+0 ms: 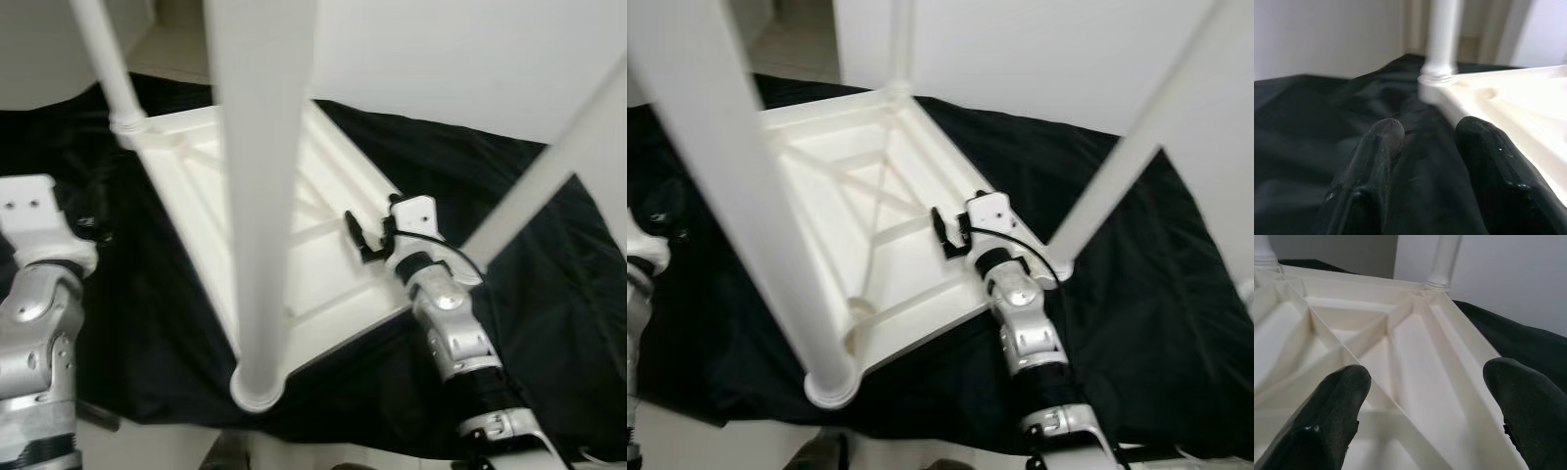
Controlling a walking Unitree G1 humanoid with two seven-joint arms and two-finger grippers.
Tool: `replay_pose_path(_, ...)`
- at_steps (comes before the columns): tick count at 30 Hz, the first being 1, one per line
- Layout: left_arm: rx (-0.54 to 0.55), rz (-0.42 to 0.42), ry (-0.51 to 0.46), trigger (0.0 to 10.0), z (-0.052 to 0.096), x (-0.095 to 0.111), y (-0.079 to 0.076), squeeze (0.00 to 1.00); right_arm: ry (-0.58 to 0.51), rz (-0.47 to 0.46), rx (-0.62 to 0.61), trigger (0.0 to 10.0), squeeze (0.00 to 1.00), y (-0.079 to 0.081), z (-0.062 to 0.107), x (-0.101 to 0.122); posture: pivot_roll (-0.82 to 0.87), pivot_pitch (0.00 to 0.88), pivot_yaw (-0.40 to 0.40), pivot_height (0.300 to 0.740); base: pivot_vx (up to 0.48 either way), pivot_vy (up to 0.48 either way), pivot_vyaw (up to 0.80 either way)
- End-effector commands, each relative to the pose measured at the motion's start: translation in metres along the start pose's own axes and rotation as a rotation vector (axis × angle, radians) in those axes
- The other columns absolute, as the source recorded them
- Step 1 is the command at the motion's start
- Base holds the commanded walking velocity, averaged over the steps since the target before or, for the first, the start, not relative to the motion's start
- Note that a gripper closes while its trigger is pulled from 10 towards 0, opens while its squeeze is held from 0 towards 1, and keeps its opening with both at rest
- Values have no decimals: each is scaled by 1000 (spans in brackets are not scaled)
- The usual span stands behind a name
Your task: Building children table
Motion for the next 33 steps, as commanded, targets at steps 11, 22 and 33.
replay_pose_path(11,-6,3,31,10000,3,-10,-5,0,27,-17,-58,10000,0,-14,9,-14,72,59,-60,740,0,0,71)
replay_pose_path(22,-46,-2,96,10000,-6,-24,-11,0,50,-36,-81,10000,0,-21,17,-24,22,45,24,740,0,0,0)
replay_pose_path(33,-81,35,119,10000,0,-39,-20,0,58,-15,-93,10000,0,-18,29,-30,4,43,21,740,0,0,0)
Point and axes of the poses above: a point about 5 cm out from each wrist's last joint towards the gripper, its own z axis pointing back from the gripper into the wrist, its own x axis along the axis of the wrist's last joint, y = z × x, the point moved 6 cm from there along -z, pointing out of the wrist towards the gripper, and after that the axes turned 8 degrees about z, right-handed, at the moved point
